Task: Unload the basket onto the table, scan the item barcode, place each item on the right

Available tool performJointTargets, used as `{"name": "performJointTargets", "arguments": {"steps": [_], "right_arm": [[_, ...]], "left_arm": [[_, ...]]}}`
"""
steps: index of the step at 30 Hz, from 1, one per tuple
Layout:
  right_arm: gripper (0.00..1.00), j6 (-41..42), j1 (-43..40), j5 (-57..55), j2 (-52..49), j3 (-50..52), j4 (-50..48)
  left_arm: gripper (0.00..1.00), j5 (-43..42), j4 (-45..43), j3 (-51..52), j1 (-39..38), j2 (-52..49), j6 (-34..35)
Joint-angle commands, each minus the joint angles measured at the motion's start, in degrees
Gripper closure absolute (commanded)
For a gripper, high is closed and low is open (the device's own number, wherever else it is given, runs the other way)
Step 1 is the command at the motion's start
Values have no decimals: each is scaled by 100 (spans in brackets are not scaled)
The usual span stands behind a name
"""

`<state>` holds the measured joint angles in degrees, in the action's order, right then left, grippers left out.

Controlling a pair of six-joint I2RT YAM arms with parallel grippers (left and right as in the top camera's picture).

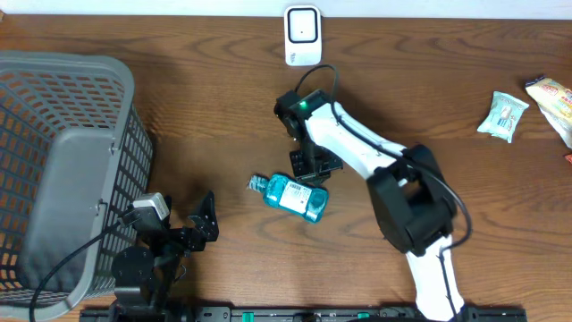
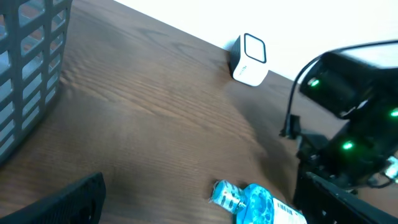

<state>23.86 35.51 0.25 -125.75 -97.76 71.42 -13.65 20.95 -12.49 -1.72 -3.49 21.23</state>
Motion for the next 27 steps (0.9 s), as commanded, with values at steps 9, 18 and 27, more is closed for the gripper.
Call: {"name": "performJointTargets", "arguments": {"steps": [9,18,27], "right_arm": [[98,-35,597,363,1196,210,-796],[89,-98,1565,527,1025,966,-1620],[87,35,1659,308,887,1801,-2990]], "left_arm": [[2,-70,7,-9,-24,15,72],[2,-70,7,-9,-24,15,72],[2,-70,7,-9,-24,15,70]]}}
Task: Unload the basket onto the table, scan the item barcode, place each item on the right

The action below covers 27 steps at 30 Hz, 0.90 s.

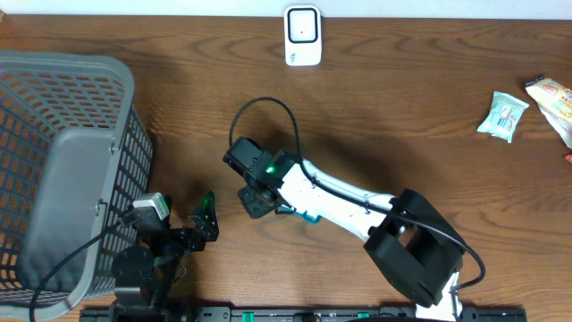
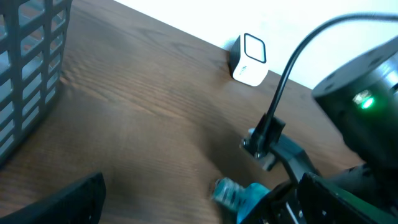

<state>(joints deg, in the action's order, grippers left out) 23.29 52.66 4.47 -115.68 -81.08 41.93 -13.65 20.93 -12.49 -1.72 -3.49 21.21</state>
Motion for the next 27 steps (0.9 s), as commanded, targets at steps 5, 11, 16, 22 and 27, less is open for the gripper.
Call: {"name": "performJointTargets", "arguments": {"steps": [5,11,16,22,27], "right_arm": [[86,83,-210,-304,-313,133,-44],[85,85,-645,-931,-323,127,-131],[85,-389,-1211,-111,-302,-55,-142],[58,-203,-1799,772,-98,-1191,1434],[33,487,-2096,581,236,-1460,2024]], "left_arm": [[2,-70,9,-9,-24,15,74],[2,-70,9,-9,-24,15,74],[2,-70,9,-9,-24,15,72],[2,-70,7,-9,-24,15,72],[2,-70,7,-9,-24,15,74]]}}
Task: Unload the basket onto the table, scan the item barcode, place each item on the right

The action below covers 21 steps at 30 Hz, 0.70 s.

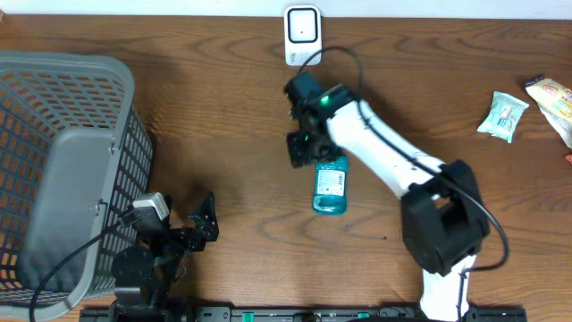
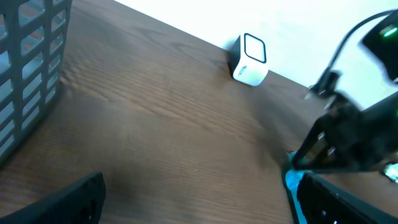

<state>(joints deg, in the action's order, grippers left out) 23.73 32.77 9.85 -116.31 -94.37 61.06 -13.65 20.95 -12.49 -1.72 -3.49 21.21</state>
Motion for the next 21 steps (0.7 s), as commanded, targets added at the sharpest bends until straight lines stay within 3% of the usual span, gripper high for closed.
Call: {"name": "performJointTargets", "arguments": {"steps": [1,3,6,15,21], "right_arm": [[26,577,-151,-153,326,-129,179],[13,907,-234,-721,328,-46,308],[9,970,-369,-1084,328,354,127],[12,678,-754,-673,326,1784,-1528],[20,-9,-1021,697,260,2579,-2787]], "left_arm": [[2,-70,7,-9,-24,15,72],[2,-70,7,-9,-24,15,72],[2,-70,7,-9,-24,15,74],[2,-70,7,-9,-24,15,74],[2,-70,7,-9,-24,15,72]]}}
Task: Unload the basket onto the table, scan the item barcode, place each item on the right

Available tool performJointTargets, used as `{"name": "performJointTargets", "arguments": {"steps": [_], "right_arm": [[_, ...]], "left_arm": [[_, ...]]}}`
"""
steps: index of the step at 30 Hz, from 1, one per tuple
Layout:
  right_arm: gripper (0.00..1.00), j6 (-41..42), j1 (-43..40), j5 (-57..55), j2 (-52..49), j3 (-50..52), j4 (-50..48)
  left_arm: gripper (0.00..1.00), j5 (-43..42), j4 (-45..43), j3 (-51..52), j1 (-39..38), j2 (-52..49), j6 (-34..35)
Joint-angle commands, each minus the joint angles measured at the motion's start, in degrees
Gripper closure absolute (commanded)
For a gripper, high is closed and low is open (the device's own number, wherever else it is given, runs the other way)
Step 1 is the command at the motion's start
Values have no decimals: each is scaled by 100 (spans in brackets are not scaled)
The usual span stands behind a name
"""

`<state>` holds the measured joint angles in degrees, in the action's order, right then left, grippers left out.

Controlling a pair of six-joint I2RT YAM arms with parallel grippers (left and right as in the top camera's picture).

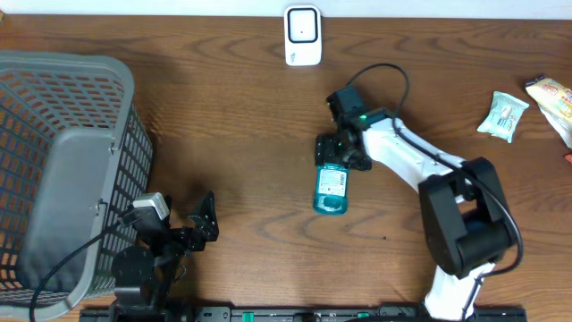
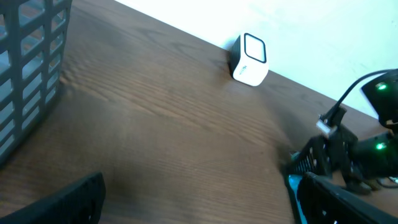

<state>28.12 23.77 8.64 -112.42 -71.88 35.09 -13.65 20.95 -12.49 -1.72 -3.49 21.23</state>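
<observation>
A teal mouthwash bottle (image 1: 329, 190) with a white label lies flat on the wooden table (image 1: 223, 116), its cap end pointing away from me. My right gripper (image 1: 337, 154) sits right at that cap end. Its fingers are hidden under the wrist, so their hold cannot be made out. In the left wrist view only a teal sliver of the bottle (image 2: 291, 185) shows beside the right arm. The white scanner (image 1: 302, 36) stands at the far edge, also seen as the scanner (image 2: 249, 59). My left gripper (image 1: 202, 224) rests open near the front left, with nothing between its fingers (image 2: 71, 199).
A grey mesh basket (image 1: 63, 170) fills the left side, next to my left arm. Snack packets (image 1: 505, 114) lie at the far right edge. The right arm's cable loops above the bottle.
My right gripper has shifted to the right, from the upper left of the bottle's cap end to straight behind it. The bottle lies in almost the same spot. The left arm is unchanged.
The bottle first lay crosswise at mid-table with my right gripper over it. Then gripper and bottle were further left, near my left gripper. After that the bottle lay lengthwise further right, label up, below the scanner. It lies there now with the gripper at its cap.
</observation>
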Motion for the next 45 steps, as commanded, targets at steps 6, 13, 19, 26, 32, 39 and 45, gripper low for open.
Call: {"name": "performJointTargets", "arguments": {"steps": [6,13,19,26,32,39,45], "right_arm": [[32,-831,-155,931,-212,649,-299],[53,-960,-153,933,-212,660,-181],[69,-1113,-151,929,-212,660,-122],[19,-1128,-192,1047,-168,560,118],[1,-1058,-627,1272,595,74,1456],[1,-1185,-820,1318,1816,973,1478],[1,-774,-597,1598,1797,1950,551]], "left_arm": [[2,-70,7,-9,-24,15,72],[2,-72,7,-9,-24,15,70],[2,-70,7,-9,-24,15,72],[2,-70,7,-9,-24,15,70],[2,-70,7,-9,-24,15,70],[2,-70,7,-9,-24,15,72],[2,-72,4,-9,-24,15,72]]}}
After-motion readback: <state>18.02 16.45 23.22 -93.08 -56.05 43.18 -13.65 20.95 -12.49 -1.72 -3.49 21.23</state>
